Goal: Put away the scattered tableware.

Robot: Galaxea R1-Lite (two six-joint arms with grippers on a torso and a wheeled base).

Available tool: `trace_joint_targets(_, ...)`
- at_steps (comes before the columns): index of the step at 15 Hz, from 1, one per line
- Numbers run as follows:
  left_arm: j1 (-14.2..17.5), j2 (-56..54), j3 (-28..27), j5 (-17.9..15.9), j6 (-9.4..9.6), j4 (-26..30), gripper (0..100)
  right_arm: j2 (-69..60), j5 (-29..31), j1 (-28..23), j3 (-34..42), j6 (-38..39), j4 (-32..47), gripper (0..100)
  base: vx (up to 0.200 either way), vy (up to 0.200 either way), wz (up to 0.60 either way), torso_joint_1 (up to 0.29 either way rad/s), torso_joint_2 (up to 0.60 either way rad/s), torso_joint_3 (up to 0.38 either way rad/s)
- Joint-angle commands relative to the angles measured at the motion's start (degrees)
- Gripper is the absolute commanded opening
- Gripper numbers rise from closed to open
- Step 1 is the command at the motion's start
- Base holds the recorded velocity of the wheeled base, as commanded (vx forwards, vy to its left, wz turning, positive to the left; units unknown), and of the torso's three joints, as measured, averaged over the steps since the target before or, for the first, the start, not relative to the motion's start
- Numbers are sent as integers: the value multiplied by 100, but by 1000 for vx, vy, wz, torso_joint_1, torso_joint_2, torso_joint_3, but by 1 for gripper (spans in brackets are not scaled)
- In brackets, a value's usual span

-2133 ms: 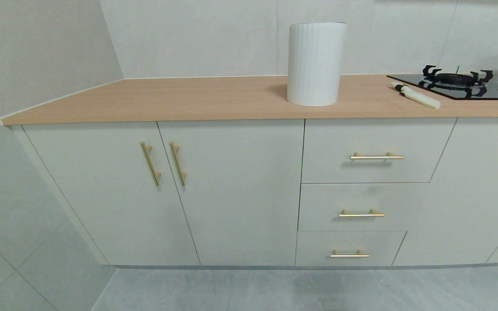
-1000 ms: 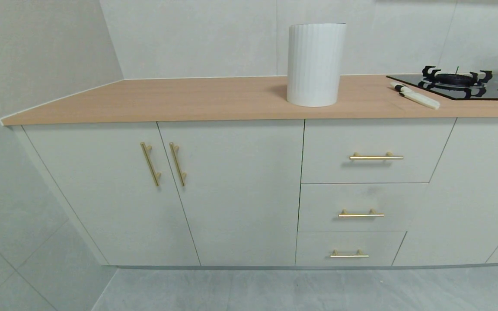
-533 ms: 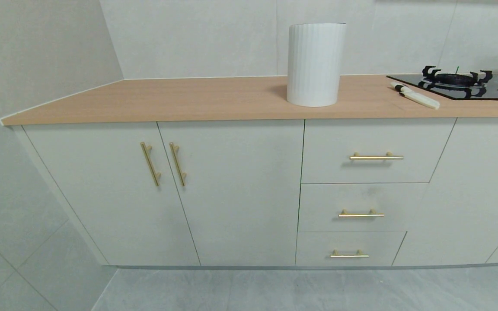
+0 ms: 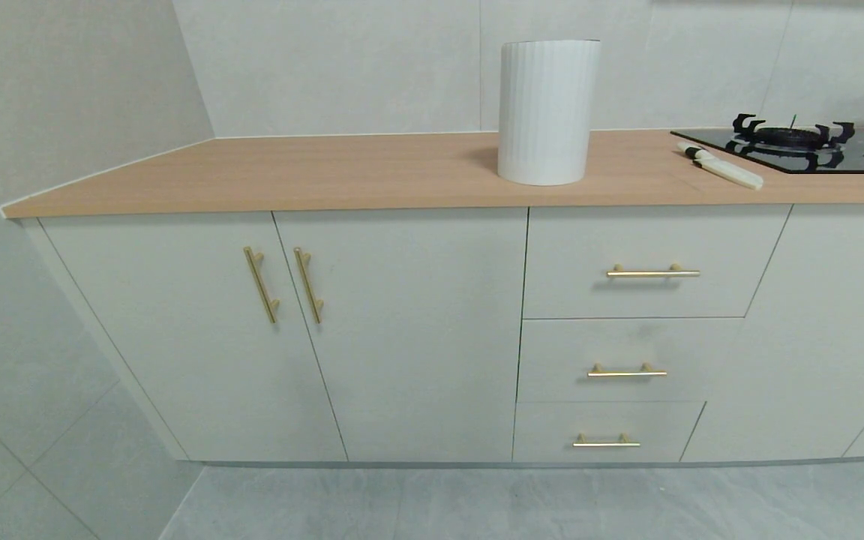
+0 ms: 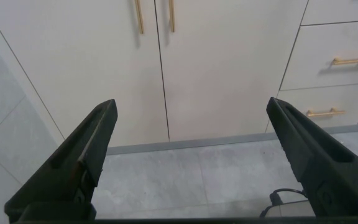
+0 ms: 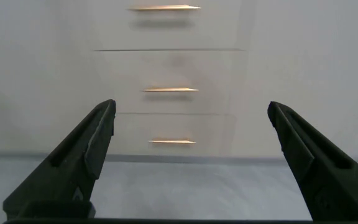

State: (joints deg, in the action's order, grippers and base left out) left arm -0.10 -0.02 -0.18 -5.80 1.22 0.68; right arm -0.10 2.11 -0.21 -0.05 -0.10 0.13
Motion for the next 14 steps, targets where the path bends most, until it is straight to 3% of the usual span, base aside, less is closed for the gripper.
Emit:
trace_joint_targets(1, 1, 2, 1, 0, 1, 2, 100, 27, -105, 12, 5, -17, -13, 100, 0, 0, 0, 0, 0, 0)
trace_joint_targets(10, 1, 2, 1, -9, 36, 2, 100, 19, -193, 12, -4, 10, -22, 100, 0, 0, 0, 0, 0, 0)
trace_joint_targets(14, 1, 2, 1, -9, 36, 2, 100, 19, -185, 12, 5, 10, -22, 100, 200, 0, 0, 5, -2, 1)
